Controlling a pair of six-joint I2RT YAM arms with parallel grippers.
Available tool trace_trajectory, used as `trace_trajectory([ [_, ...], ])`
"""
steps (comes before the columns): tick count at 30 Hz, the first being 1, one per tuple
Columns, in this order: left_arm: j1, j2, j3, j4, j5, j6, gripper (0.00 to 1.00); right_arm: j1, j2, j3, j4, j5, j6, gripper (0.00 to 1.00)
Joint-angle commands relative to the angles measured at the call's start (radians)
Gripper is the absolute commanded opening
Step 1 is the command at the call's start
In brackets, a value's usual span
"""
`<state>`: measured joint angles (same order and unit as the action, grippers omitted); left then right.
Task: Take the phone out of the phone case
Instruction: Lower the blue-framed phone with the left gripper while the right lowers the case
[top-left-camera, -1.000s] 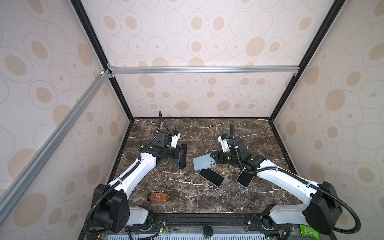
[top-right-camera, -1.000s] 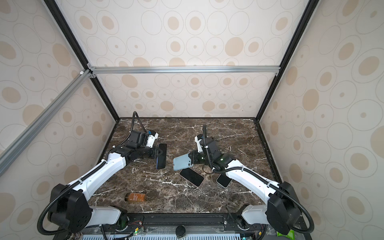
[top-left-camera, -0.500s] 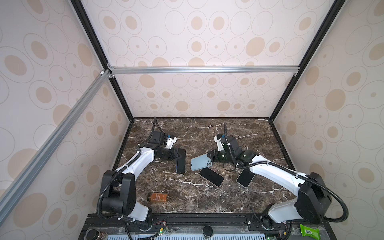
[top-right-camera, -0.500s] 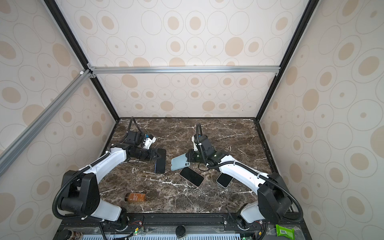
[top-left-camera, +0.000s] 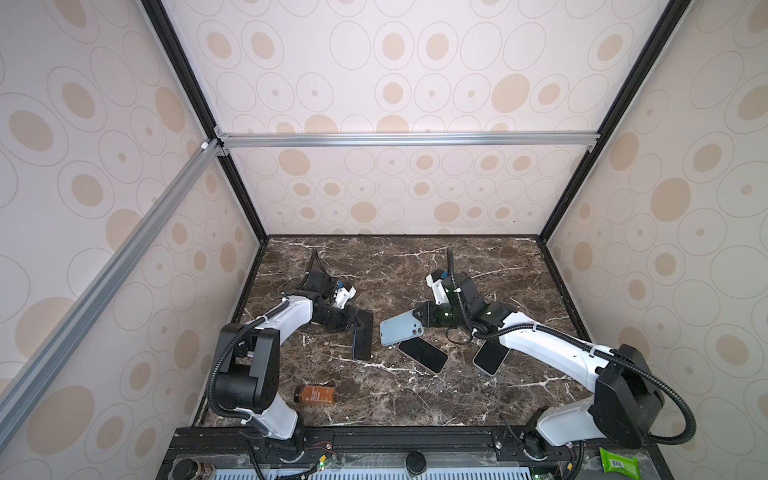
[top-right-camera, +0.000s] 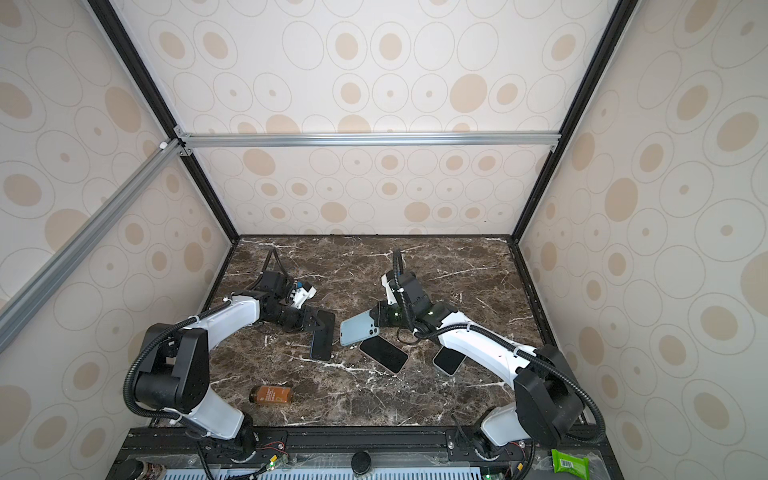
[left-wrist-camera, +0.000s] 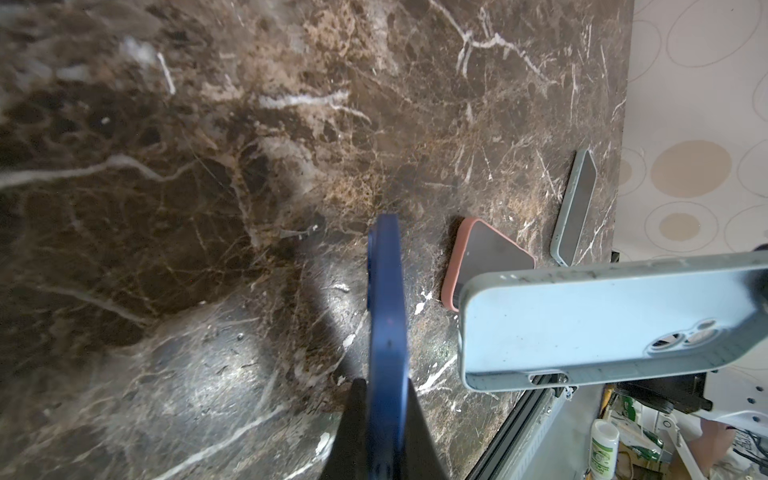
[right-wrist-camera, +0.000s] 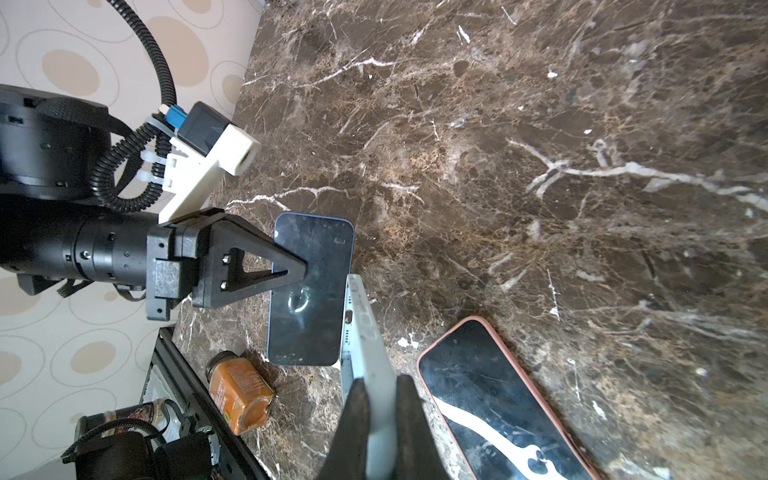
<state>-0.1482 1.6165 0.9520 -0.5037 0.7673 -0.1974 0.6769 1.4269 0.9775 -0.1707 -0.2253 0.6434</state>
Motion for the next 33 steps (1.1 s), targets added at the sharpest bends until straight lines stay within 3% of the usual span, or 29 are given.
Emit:
trace_trajectory([
  [1,0.015,0.015,0.003,0.036,0.068,0.002,0.00,-0.010,-0.001,-0.020,0.031,-0.022,0.016,0.00],
  [10,0.043,0.065,-0.007,0.072,0.145,-0.033,0.00,-0.019,0.040,-0.017,0.048,-0.063,0.033,0.00],
  [23,0.064,0.110,-0.029,0.099,0.140,-0.053,0.00,-0.024,0.113,0.001,0.081,-0.065,0.038,0.00],
  [33,0.075,0.146,-0.036,0.115,0.134,-0.054,0.08,-0.028,0.181,0.020,0.109,-0.083,0.047,0.00],
])
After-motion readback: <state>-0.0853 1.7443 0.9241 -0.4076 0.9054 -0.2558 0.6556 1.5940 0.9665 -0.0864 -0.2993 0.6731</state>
